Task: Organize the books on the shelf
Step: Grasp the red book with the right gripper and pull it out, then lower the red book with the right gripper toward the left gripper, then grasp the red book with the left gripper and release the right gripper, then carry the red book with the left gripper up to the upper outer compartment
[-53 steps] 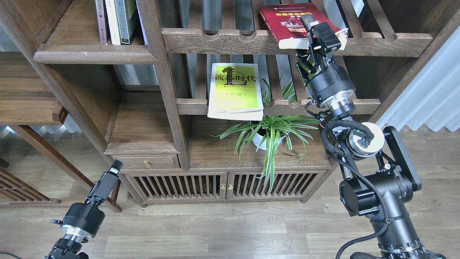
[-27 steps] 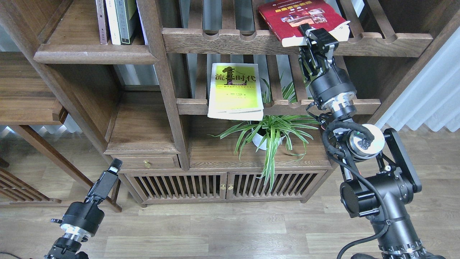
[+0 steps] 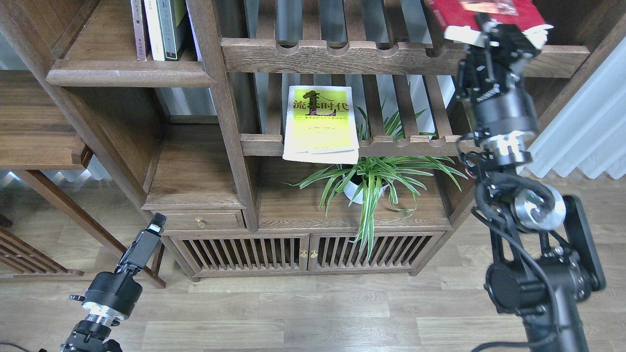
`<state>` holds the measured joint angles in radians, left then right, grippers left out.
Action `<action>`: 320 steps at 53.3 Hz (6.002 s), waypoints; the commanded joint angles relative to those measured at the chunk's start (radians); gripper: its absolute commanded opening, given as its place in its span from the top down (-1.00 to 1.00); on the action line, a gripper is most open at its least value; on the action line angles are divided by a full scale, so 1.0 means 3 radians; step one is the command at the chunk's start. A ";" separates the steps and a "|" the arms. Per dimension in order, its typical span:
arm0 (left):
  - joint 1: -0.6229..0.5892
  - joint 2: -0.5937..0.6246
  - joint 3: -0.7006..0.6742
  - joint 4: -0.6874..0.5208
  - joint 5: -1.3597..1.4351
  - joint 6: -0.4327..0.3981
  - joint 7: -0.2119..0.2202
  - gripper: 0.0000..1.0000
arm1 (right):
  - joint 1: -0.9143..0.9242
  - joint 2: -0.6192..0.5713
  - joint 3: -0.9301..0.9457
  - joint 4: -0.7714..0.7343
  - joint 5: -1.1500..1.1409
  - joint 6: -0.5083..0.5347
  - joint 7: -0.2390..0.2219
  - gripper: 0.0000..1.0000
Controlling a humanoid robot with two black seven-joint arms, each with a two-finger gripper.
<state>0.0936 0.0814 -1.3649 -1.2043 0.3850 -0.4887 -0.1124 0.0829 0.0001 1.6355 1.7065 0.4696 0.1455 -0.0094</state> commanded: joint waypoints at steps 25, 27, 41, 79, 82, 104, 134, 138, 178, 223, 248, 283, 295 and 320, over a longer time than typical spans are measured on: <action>0.0005 -0.0006 -0.0016 0.0011 0.0000 0.0000 -0.0004 -1.00 | -0.1145 0.0000 0.0025 0.0003 0.0551 0.1144 -0.0045 0.77; 0.0005 -0.0006 -0.0016 0.0011 0.0000 0.0000 -0.0004 -1.00 | -0.1186 0.0000 0.0020 0.0003 0.0567 0.1144 -0.0050 0.77; 0.0061 -0.0051 0.0081 0.0016 -0.0179 0.0000 -0.0019 -1.00 | -0.1626 -0.0082 -0.0108 -0.0043 0.0664 0.1144 -0.0122 0.71; 0.0250 -0.0118 0.0878 0.0001 -0.0848 0.0000 0.0022 -1.00 | -0.2117 -0.0726 -0.1601 -0.0580 0.0690 0.1144 -0.0337 0.73; 0.0245 -0.0103 0.0939 0.0001 -0.0966 0.0000 0.0022 -1.00 | -0.2041 -0.0737 -0.1673 -0.0652 0.0649 0.1144 -0.0342 0.73; 0.0230 -0.0149 0.1625 -0.0117 -0.1437 0.0000 0.0022 -1.00 | -0.1734 -0.0701 -0.2215 -0.0959 0.0373 0.1144 -0.0480 0.72; 0.0271 -0.0271 0.1881 -0.0102 -0.1544 0.0000 0.0012 -0.99 | -0.1641 -0.0614 -0.2818 -0.0959 0.0347 0.1144 -0.0746 0.72; 0.0271 -0.0271 0.1886 -0.0092 -0.1544 0.0000 0.0012 -0.98 | -0.1657 -0.0604 -0.2910 -0.0959 0.0347 0.1144 -0.0797 0.72; 0.0378 -0.0271 0.2044 0.0026 -0.1580 0.0000 0.0017 0.66 | -0.1739 -0.0578 -0.3048 -0.0959 0.0178 0.1144 -0.0838 0.70; 0.0383 -0.0271 0.1881 -0.0005 -0.1595 0.0000 0.0027 0.92 | -0.1764 -0.0593 -0.2992 -0.1076 -0.0246 0.1144 -0.0879 -0.60; 0.0302 0.0516 0.1277 -0.0056 -0.1453 0.0000 0.0170 0.91 | -0.1391 -0.0645 -0.2783 -0.1490 -0.0333 0.1144 -0.0853 -0.96; 0.0491 0.0756 0.0158 -0.0603 -0.0537 0.0000 0.0206 0.90 | -0.1125 -0.0650 -0.2507 -0.1669 -0.0308 0.1144 -0.0853 -0.96; 0.0435 0.0695 -0.0134 -0.0598 -0.0777 0.0000 0.0242 0.90 | -0.1069 -0.0640 -0.2471 -0.1731 -0.0313 0.1144 -0.0853 -0.96; -0.0250 0.0976 -0.0354 -0.0598 -0.1043 0.0000 0.0262 0.89 | -0.1099 -0.0604 -0.2404 -0.1777 -0.0333 0.1144 -0.0853 -0.96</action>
<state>0.0793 0.3456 -1.4704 -1.3843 0.0727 -0.4888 -0.0374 -0.2367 -0.1826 0.9048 1.1735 0.3718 0.4887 -0.2654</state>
